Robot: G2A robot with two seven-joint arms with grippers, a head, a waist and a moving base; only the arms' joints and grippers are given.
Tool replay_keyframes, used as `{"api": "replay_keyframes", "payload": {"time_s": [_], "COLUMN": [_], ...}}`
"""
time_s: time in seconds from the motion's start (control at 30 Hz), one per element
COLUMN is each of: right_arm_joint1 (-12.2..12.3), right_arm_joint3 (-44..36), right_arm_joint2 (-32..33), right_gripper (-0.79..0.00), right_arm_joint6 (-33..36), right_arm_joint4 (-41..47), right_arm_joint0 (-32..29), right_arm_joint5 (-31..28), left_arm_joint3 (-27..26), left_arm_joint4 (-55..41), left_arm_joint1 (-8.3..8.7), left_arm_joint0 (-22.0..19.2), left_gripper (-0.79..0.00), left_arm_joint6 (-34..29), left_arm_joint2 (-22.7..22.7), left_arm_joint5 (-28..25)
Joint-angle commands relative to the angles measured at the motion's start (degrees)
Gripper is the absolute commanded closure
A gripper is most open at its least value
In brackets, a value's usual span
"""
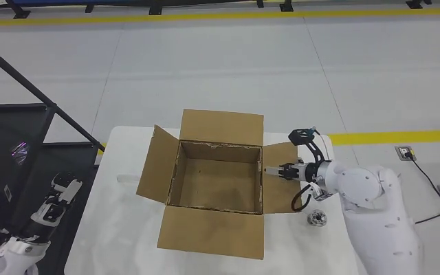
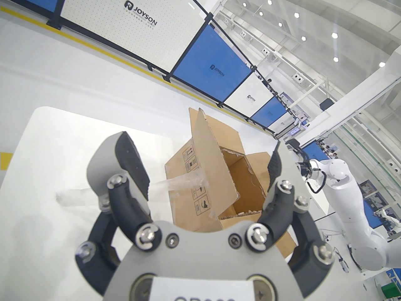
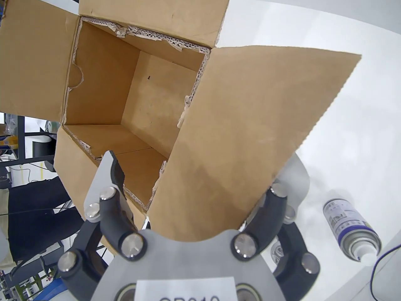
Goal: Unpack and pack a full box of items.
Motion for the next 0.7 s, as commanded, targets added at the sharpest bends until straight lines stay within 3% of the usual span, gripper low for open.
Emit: {"api": "replay_keyframes", "payload": {"time_s": [0.0,0.67], "right_arm_joint1": [0.25,0.85], "right_arm_joint3": [-0.90,4.33], "right_arm_joint2": [0.38,-5.92], "right_gripper": [-0.785,-0.785], "right_arm_joint6": [0.20,-3.30], "right_arm_joint4": [0.52,1.50], "right_arm_joint0": [-0.46,3.74], "right_arm_joint5": [0.17,2.22], "left_arm_joint3": [0.00,0.00], "left_arm_joint4": [0.00,0.00], "left_arm_joint1": [0.00,0.00], "left_arm_joint0": [0.00,0.00], "left_gripper": [-0.785,-0.785], "left_arm_joint6": [0.00,0.00], "left_arm_joint2": [0.00,0.00], "left_arm_joint5": [0.00,0.00]}}
